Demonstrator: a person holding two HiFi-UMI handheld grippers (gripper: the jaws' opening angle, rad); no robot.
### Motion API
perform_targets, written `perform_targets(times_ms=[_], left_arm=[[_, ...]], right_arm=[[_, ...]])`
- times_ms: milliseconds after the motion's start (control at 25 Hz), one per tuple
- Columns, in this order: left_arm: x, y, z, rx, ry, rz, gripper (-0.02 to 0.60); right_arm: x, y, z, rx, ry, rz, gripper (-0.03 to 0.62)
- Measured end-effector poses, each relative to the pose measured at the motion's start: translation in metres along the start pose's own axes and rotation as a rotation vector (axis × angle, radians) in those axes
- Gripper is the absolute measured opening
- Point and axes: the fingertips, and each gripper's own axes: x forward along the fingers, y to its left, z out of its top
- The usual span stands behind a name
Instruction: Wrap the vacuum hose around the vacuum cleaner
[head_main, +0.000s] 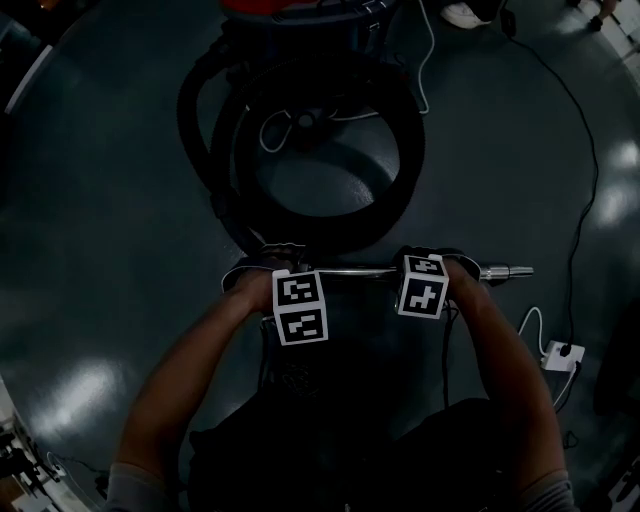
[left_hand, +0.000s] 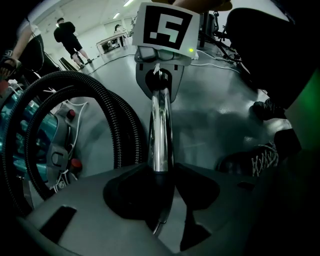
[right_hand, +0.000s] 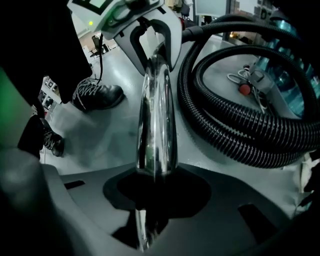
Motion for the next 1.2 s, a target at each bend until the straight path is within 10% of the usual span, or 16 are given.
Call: perform_targets(times_ms=[600, 920, 1200], left_arm=[[0.033, 0.004, 0.022, 0.067, 0.014, -0.144, 0.179], [0.044, 0.003, 0.021, 0.063, 0.019, -0.092, 0.179], [0.020, 0.005, 0.039, -0.108, -0.099, -0.121, 0.181]], right_arm=[[0.003, -0.009, -0.033, 0.226, -0.155, -0.086, 0.212], [-0.024, -0.007, -0.053, 0.289, -0.192, -0.186, 0.225], [-0.035, 0.002, -0.063, 0.280, -0.181, -0.239, 0.225]])
